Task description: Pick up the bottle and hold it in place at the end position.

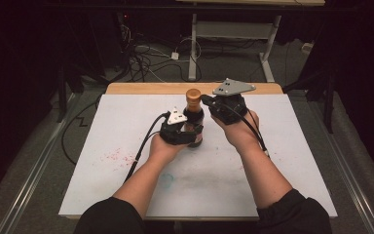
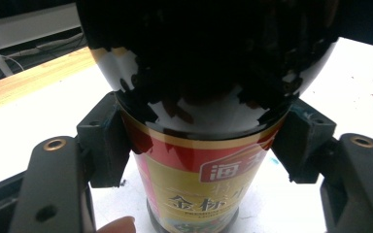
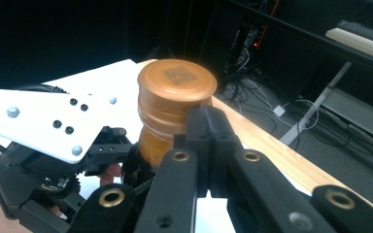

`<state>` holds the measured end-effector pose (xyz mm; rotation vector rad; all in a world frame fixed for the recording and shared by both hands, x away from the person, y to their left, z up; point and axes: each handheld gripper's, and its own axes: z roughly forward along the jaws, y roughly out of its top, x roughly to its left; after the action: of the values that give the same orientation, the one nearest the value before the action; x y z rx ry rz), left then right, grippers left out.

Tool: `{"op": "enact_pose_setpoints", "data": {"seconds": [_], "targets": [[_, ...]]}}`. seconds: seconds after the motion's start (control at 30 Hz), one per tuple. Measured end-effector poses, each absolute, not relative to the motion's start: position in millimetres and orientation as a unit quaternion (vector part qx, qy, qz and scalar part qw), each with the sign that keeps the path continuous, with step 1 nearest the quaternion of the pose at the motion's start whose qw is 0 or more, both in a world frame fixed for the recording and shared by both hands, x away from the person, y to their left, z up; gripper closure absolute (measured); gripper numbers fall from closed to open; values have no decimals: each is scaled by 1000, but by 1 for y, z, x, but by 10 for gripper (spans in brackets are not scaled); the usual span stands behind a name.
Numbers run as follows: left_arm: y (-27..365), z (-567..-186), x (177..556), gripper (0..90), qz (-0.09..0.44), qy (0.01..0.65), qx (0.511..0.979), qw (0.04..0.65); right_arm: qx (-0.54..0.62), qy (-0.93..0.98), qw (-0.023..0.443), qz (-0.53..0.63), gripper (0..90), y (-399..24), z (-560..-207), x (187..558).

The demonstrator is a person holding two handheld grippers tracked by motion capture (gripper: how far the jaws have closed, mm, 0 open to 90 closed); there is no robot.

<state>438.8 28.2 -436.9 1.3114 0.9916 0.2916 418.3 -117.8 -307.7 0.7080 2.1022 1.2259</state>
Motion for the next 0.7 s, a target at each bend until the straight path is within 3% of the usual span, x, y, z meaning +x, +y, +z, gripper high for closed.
{"op": "enact_pose_setpoints", "data": {"seconds": [0.2, 0.23, 0.3, 0.37, 0.4, 0.5, 0.53, 0.57, 0.67, 0.7], "targets": [[27, -437, 438, 301, 133, 441, 582, 670, 268, 790, 301, 461, 900, -117, -308, 417], [25, -436, 439, 302, 133, 455, 564, 676, 268, 791, 301, 461, 900, -116, -308, 417], [27, -437, 438, 302, 134, 442, 583, 668, 269, 790, 302, 461, 900, -116, -308, 417], [24, -436, 439, 302, 134, 457, 562, 676, 269, 790, 301, 462, 900, -116, -308, 417], [27, -437, 438, 302, 135, 441, 583, 668, 269, 789, 301, 462, 900, -116, -308, 417], [26, -438, 438, 302, 137, 438, 585, 669, 268, 782, 302, 474, 900, -117, -307, 416], [19, -437, 438, 302, 140, 453, 562, 678, 267, 769, 294, 501, 900, -119, -302, 414], [21, -438, 437, 301, 147, 428, 595, 664, 264, 759, 301, 513, 900, -119, -294, 410], [10, -438, 432, 299, 171, 404, 614, 655, 236, 768, 318, 504, 900, -108, -274, 401], [10, -437, 427, 298, 193, 363, 683, 604, 232, 767, 318, 506, 900, -106, -270, 400]]}}
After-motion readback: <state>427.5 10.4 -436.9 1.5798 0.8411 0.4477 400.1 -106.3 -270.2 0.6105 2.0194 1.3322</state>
